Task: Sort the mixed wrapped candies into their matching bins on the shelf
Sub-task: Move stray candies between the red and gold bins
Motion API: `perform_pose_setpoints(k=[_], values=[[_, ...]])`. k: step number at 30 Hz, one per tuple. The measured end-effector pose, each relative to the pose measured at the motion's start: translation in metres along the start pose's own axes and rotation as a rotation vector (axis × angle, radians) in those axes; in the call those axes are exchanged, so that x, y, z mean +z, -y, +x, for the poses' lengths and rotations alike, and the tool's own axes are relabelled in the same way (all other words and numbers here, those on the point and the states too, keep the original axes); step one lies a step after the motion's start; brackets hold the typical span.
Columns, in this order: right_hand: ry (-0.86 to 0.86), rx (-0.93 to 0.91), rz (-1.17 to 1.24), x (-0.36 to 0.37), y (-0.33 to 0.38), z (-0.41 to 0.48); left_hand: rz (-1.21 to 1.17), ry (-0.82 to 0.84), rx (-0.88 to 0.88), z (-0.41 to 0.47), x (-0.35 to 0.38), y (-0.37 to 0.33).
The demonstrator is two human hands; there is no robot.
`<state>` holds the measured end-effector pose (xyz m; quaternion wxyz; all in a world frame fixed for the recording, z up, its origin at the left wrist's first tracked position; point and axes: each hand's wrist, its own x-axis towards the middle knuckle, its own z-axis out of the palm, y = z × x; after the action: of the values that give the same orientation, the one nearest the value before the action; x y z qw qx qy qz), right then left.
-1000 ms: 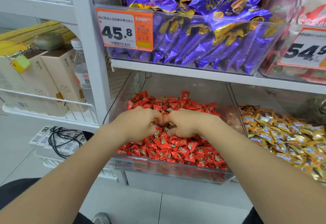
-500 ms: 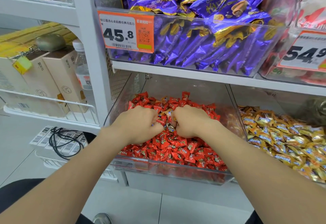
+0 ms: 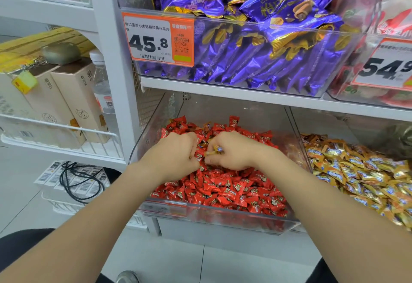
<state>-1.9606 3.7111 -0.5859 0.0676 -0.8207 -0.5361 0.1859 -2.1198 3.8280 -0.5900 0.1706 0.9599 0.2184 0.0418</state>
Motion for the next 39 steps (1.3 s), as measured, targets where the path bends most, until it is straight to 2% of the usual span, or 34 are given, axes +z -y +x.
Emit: perform_pose_setpoints(k=[8,13,17,21,26,28,31,35,39], values=[[-0.262,0.098,0.167,-0.029,-0.011,-0.045,0.114,-0.056,0.062,0.012,0.008,-0.009],[-0.295,0.082,0.117,-0.017,-0.018,-0.059,0.302,-0.058,0.114,0.026,0.029,-0.035],[-0.294,0.073,0.124,-0.018,-0.023,-0.071,0.428,-0.03,0.074,0.04,0.048,-0.041],[-0.376,0.136,0.195,-0.022,-0.03,-0.081,0.394,-0.004,0.05,0.048,0.053,-0.04],[-0.404,0.232,0.465,-0.026,-0.028,-0.09,0.303,-0.001,0.049,0.036,0.04,-0.04],[-0.426,0.202,0.52,-0.027,-0.027,-0.096,0.211,-0.077,0.048,0.026,0.031,-0.044],[-0.48,0.149,0.566,-0.025,-0.03,-0.107,-0.056,-0.193,0.085,0.009,0.016,-0.054],[-0.468,0.027,0.458,-0.025,-0.033,-0.133,-0.489,-0.094,0.207,-0.016,0.003,-0.095],[-0.6,0.083,0.48,-0.031,-0.051,-0.171,-0.75,-0.087,0.143,-0.026,0.006,-0.14]])
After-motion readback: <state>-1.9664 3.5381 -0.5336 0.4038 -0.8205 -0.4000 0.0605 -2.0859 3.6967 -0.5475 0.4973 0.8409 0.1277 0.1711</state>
